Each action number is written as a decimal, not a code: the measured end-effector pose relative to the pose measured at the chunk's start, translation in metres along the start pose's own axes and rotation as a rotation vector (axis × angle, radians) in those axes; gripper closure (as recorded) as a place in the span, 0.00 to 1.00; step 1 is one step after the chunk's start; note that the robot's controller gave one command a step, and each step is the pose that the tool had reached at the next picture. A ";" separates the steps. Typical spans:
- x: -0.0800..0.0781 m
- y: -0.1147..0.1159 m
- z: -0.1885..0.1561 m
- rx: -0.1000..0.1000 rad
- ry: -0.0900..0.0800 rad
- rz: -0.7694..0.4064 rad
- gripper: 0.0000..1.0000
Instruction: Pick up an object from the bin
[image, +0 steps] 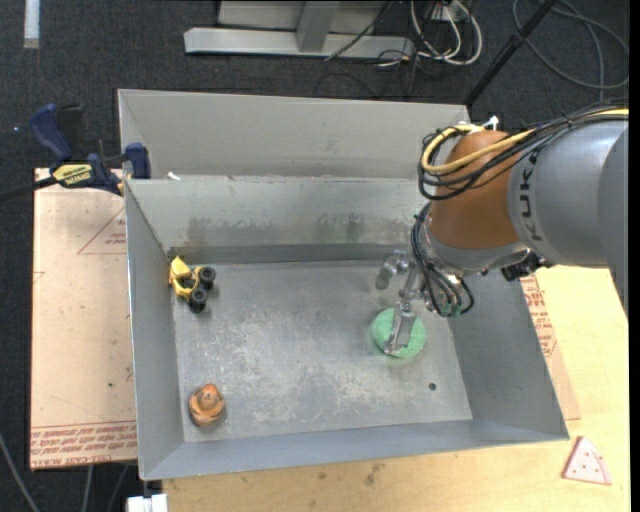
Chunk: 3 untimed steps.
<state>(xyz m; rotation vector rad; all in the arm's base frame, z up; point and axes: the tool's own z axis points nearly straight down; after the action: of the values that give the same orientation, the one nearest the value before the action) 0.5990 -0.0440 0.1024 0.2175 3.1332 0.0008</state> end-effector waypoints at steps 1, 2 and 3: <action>0.003 0.007 -0.012 0.001 0.001 -0.064 0.00; 0.022 -0.038 0.014 0.000 -0.004 -0.365 1.00; 0.022 -0.038 0.014 0.000 -0.004 -0.365 1.00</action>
Offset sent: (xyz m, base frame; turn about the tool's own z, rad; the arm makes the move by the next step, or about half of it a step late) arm -0.0286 -0.0354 -0.0156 -0.3672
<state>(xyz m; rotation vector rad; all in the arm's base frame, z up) 0.5722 -0.0790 0.0888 -0.3551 3.1168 0.0006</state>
